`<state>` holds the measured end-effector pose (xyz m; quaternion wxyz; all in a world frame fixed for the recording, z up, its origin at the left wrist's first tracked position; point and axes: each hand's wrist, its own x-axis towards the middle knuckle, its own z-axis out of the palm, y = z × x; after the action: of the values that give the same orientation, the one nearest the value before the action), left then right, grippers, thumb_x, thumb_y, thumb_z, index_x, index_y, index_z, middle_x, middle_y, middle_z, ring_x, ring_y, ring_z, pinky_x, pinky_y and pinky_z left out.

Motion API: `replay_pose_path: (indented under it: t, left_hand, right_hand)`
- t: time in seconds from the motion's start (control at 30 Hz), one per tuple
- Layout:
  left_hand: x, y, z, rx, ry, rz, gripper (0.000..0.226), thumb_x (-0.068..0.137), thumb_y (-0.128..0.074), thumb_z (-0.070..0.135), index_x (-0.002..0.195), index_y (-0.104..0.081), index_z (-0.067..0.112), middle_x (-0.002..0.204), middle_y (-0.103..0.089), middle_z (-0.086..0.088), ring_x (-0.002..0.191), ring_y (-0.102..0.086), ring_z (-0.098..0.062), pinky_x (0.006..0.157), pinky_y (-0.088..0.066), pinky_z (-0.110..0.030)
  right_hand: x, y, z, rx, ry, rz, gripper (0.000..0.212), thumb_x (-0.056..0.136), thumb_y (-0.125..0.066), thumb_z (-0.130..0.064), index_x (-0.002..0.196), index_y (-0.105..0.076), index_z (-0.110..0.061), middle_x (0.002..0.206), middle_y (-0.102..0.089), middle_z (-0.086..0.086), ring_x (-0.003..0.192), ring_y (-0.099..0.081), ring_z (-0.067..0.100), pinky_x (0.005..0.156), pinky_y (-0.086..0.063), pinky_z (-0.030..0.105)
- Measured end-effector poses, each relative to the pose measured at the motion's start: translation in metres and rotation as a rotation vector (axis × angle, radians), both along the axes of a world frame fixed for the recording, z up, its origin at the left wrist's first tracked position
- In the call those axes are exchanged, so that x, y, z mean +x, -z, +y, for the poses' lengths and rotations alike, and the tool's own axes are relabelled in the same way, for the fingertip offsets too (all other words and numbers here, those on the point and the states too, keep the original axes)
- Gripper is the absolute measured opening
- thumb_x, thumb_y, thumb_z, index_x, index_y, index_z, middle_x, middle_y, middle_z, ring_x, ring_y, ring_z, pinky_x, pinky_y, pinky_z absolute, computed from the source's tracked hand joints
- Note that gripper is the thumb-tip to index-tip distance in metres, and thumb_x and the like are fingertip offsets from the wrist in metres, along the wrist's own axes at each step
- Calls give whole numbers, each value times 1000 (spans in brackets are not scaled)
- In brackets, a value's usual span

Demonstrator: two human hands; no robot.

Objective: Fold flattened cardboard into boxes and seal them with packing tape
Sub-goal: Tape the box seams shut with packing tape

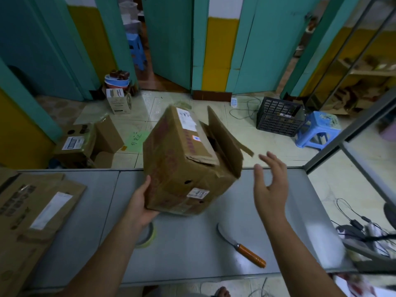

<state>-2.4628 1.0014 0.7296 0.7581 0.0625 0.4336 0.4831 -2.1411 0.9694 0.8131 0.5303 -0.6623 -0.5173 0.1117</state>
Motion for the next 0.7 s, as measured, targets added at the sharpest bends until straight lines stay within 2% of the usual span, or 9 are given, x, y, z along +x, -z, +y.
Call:
replay_pose_path:
  t: [0.07, 0.13, 0.23, 0.4, 0.47, 0.53, 0.6, 0.67, 0.7]
  left_hand:
    - [-3, 3, -1, 24, -16, -9, 47, 104, -57, 51, 134, -74, 20, 138, -70, -17, 121, -70, -41, 93, -62, -56]
    - [-2, 4, -2, 38, -22, 2, 51, 100, -60, 49, 140, -69, 18, 138, -70, -15, 120, -71, -37, 92, -63, -51]
    - [8, 1, -2, 85, 24, 43, 58, 98, -58, 45, 150, -55, 18, 144, -67, -14, 125, -69, -33, 94, -63, -47]
    - [14, 2, -2, 164, 79, -30, 55, 108, -48, 34, 160, -44, 18, 154, -57, -18, 139, -58, -37, 103, -58, -49]
    - [12, 6, -3, 228, 100, 3, 53, 112, -45, 19, 163, -38, 32, 157, -55, -13, 142, -56, -37, 111, -50, -59]
    - [14, 7, -6, 293, 130, 102, 81, 107, -47, -6, 163, -28, 50, 158, -54, -4, 142, -57, -33, 111, -50, -60]
    - [23, 4, -7, 316, 188, 293, 102, 96, -46, -24, 164, -24, 49, 161, -51, -1, 144, -55, -29, 105, -55, -48]
    - [34, 4, -7, 306, 187, 383, 94, 97, -44, -21, 164, -31, 44, 161, -51, 0, 146, -51, -28, 96, -57, -40]
    - [40, 2, -6, 291, 174, 376, 81, 102, -46, -9, 162, -36, 45, 159, -53, 1, 146, -51, -28, 92, -57, -40]
  right_hand:
    - [6, 5, 8, -231, 28, 368, 29, 109, -51, -42, 132, -64, -33, 139, -62, -9, 128, -56, 9, 116, -44, 47]
    - [3, 12, 15, -506, -94, 668, 48, 105, -44, -60, 141, -60, -31, 145, -61, -4, 126, -61, 18, 114, -45, 54]
    - [-14, 17, 21, -670, -323, 771, 68, 92, -46, -80, 146, -55, -40, 144, -61, -10, 127, -61, 23, 108, -47, 61]
    - [-35, 14, 24, -525, -330, 809, 60, 82, -55, -83, 127, -59, -43, 133, -63, -13, 129, -60, 25, 102, -51, 63]
    - [-36, 15, 23, -453, -294, 855, 56, 80, -55, -85, 115, -60, -41, 130, -63, -8, 126, -59, 23, 98, -54, 61]
    - [-35, 19, 20, -386, -221, 881, 48, 80, -54, -87, 99, -64, -45, 122, -64, -8, 121, -61, 22, 96, -56, 59]
    - [-33, 24, 16, -345, -185, 859, 52, 81, -51, -86, 100, -63, -40, 117, -65, -5, 117, -63, 23, 97, -55, 58]
    - [-32, 29, 11, -341, -158, 871, 63, 80, -46, -87, 111, -64, -36, 119, -67, -5, 117, -64, 20, 94, -59, 51]
    - [-31, 31, 8, -338, -129, 888, 67, 80, -46, -87, 116, -65, -33, 121, -67, -4, 119, -64, 20, 91, -59, 47]
